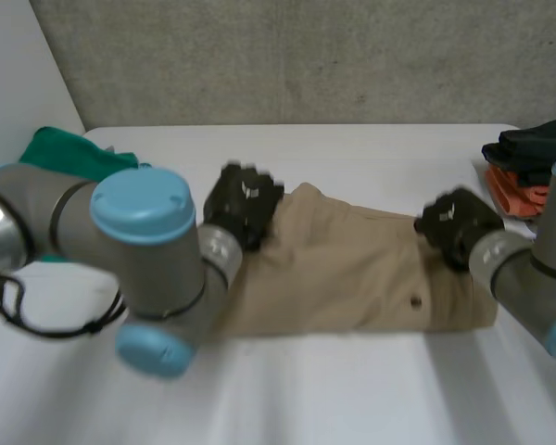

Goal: Fold the laundry.

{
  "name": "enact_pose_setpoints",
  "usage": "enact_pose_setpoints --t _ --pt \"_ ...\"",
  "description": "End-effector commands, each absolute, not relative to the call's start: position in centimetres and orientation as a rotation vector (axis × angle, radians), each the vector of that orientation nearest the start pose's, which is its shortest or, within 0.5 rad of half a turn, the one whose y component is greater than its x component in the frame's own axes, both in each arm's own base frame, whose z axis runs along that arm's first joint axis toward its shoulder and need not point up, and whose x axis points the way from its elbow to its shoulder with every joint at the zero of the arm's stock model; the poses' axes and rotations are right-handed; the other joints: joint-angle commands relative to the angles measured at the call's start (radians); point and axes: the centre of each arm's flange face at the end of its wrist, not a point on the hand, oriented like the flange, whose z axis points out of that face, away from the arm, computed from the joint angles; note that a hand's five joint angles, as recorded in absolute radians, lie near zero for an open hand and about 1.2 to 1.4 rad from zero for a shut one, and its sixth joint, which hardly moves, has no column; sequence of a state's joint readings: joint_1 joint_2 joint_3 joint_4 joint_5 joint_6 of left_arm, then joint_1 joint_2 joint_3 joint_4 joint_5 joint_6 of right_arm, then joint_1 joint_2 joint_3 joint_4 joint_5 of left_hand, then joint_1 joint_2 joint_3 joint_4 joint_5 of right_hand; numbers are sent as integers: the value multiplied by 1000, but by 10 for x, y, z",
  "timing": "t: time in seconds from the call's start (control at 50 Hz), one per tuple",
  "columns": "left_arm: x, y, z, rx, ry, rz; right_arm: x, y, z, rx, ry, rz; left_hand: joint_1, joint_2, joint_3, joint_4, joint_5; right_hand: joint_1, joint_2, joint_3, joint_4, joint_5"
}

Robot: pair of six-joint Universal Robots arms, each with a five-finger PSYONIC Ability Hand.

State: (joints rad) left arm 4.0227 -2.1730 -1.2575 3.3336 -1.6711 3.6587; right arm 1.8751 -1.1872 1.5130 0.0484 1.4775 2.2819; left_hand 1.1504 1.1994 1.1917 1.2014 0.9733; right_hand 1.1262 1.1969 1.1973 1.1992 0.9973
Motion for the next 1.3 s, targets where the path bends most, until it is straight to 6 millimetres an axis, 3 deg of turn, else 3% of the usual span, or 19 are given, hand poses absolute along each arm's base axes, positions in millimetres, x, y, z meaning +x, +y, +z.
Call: enact_pose_setpoints --t 0.02,0.06,0.12,0.14,0.22,0.28,0.36,0.5,0.58,0.6,0.62,0.66,0.68,0.76,0.84,0.9,0.96,1.12,1.3 --pt "-386 -319 257 1055 1479 -2389 266 -355 239 -1437 2014 -2411 246 197 205 195 248 270 199 199 197 224" --pt "-391 -328 309 909 1258 -2519 281 -370 286 -1304 1790 -2697 246 197 205 195 248 270 199 199 197 224" --pt "-389 -329 366 724 1052 -2663 294 -375 340 -1111 1495 -2962 246 197 205 195 248 270 199 199 197 224" --pt "-385 -325 399 612 938 -2745 298 -374 370 -980 1302 -3079 246 197 205 195 248 270 199 199 197 224" --pt "-369 -307 464 405 747 -2880 298 -366 416 -758 978 -3195 246 197 205 195 248 270 199 199 197 224" --pt "-363 -307 473 375 750 -2908 295 -366 421 -725 956 -3183 246 197 205 195 248 270 199 199 197 224" --pt "-362 -314 450 457 921 -2883 299 -367 404 -782 1062 -3105 246 197 205 195 248 270 199 199 197 224" --pt "-361 -329 374 656 1260 -2720 305 -376 356 -904 1271 -2959 246 197 205 195 248 270 199 199 197 224" --pt "-357 -329 321 761 1450 -2602 310 -381 298 -1038 1460 -2787 246 197 205 195 248 270 199 199 197 224" --pt "-356 -328 310 785 1489 -2578 312 -381 267 -1098 1556 -2691 246 197 205 195 248 270 199 199 197 224" --pt "-355 -324 284 834 1571 -2523 313 -380 249 -1132 1613 -2632 246 197 205 195 248 270 199 199 197 224" --pt "-354 -320 262 879 1640 -2471 313 -378 217 -1189 1717 -2525 246 197 205 195 248 270 199 199 197 224" --pt "-353 -314 241 921 1704 -2421 314 -372 187 -1254 1809 -2417 246 197 205 195 248 270 199 199 197 224" --pt "-346 -295 198 1008 1859 -2298 314 -353 141 -1348 1952 -2203 246 197 205 195 248 270 199 199 197 224" --pt "-340 -272 167 1081 1988 -2189 305 -340 135 -1371 2028 -2106 246 197 205 195 248 270 199 199 197 224" --pt "-334 -261 160 1108 2024 -2142 301 -332 147 -1374 2038 -2094 246 197 205 195 248 270 199 199 197 224" --pt "-319 -239 180 1122 2037 -2119 294 -315 170 -1393 2053 -2066 246 197 205 195 248 270 199 199 197 224" --pt "-289 -188 193 1212 2135 -1965 273 -271 179 -1511 2225 -1742 246 197 205 195 248 270 199 199 197 224" --pt "-258 -96 193 1512 2323 -1589 214 -187 192 -1936 2367 -1173 246 197 205 195 248 270 199 199 197 224"
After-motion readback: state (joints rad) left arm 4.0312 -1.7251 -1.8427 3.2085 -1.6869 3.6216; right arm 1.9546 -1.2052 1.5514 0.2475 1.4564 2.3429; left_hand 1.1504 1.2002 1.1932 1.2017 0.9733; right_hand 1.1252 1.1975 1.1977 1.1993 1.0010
